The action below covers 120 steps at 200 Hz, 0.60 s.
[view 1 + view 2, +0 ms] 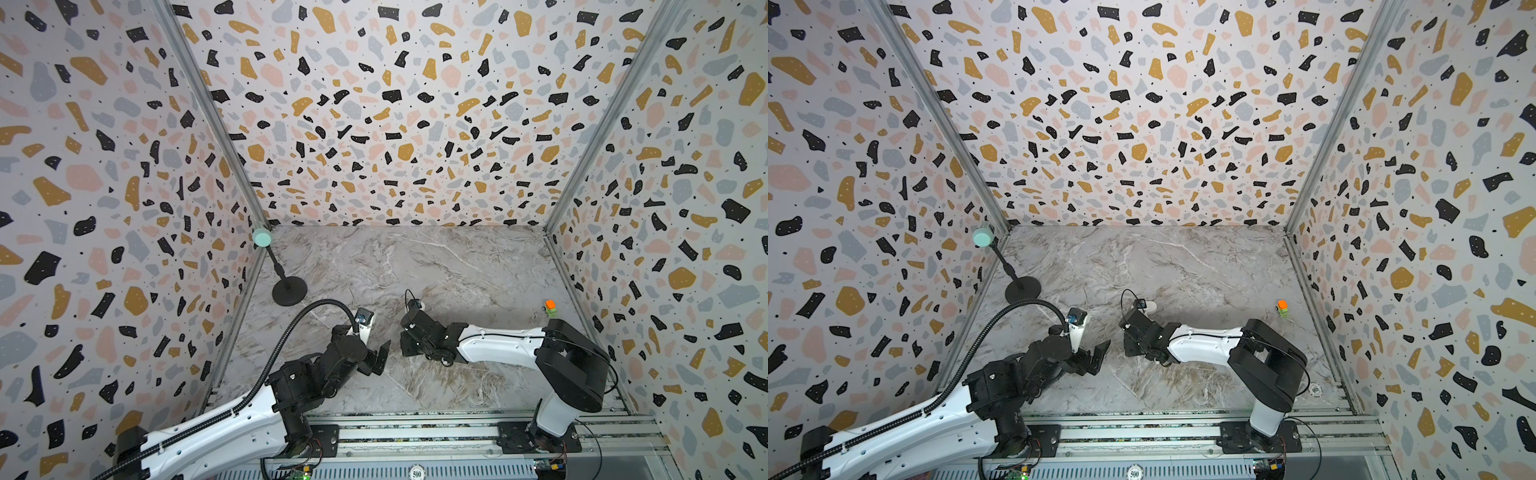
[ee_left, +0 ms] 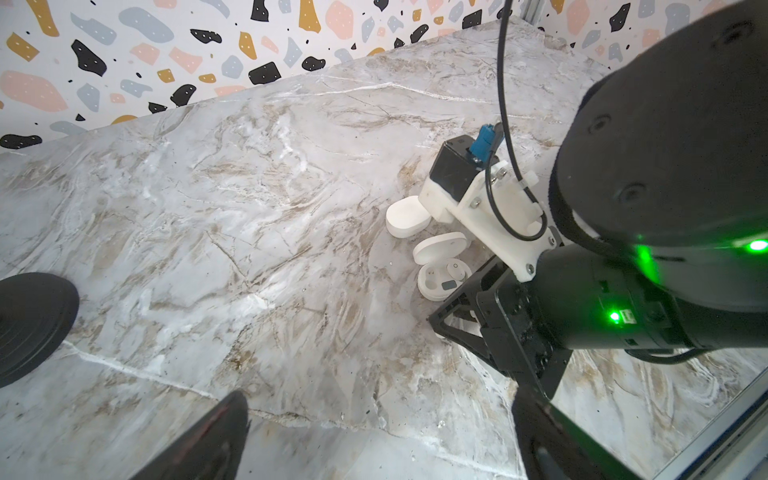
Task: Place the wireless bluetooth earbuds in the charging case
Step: 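Carry the white earbud with the right gripper over the empty case slot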
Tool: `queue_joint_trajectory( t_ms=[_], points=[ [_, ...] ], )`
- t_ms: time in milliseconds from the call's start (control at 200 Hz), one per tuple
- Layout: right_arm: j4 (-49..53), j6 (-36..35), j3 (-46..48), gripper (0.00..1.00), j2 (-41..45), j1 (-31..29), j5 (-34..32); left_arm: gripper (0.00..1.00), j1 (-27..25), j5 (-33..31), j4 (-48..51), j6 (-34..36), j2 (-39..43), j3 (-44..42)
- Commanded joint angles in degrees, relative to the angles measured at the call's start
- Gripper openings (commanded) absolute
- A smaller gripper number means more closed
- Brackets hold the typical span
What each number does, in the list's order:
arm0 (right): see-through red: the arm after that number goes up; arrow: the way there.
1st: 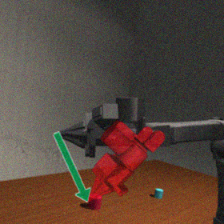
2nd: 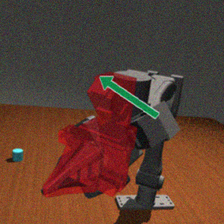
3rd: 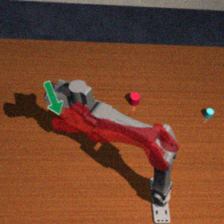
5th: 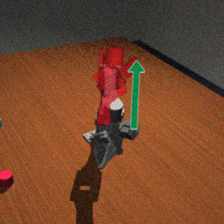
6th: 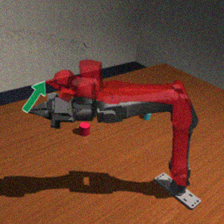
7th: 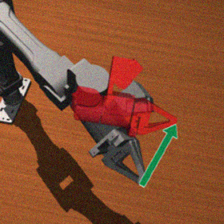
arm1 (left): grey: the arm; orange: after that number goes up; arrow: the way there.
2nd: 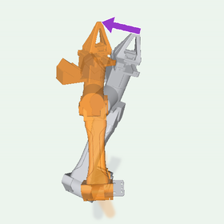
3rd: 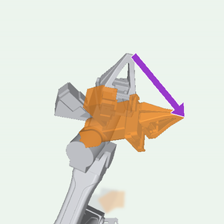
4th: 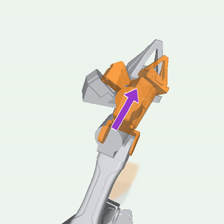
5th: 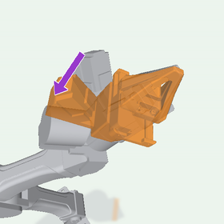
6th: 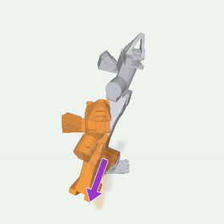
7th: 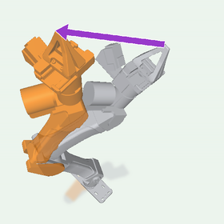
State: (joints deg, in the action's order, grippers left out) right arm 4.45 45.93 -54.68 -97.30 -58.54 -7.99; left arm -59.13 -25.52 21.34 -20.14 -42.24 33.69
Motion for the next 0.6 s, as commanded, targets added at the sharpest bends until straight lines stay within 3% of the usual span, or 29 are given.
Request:
queue_joint_trajectory(
  t_ms=[0, 596],
  points=[
    [0.83, -1.63, 0.25, 0.26, 2.72, 0.51, -2.79, 1.0, 0.24, 0.89, -2.15, 0.89, -0.21, -0.61],
    [0.61, -4.22, 0.33, 0.25, 3.61, 2.71, -4.79, 1.0, 0.25, 1.24, -2.36, 0.91, -0.39, -0.83]
  ],
)
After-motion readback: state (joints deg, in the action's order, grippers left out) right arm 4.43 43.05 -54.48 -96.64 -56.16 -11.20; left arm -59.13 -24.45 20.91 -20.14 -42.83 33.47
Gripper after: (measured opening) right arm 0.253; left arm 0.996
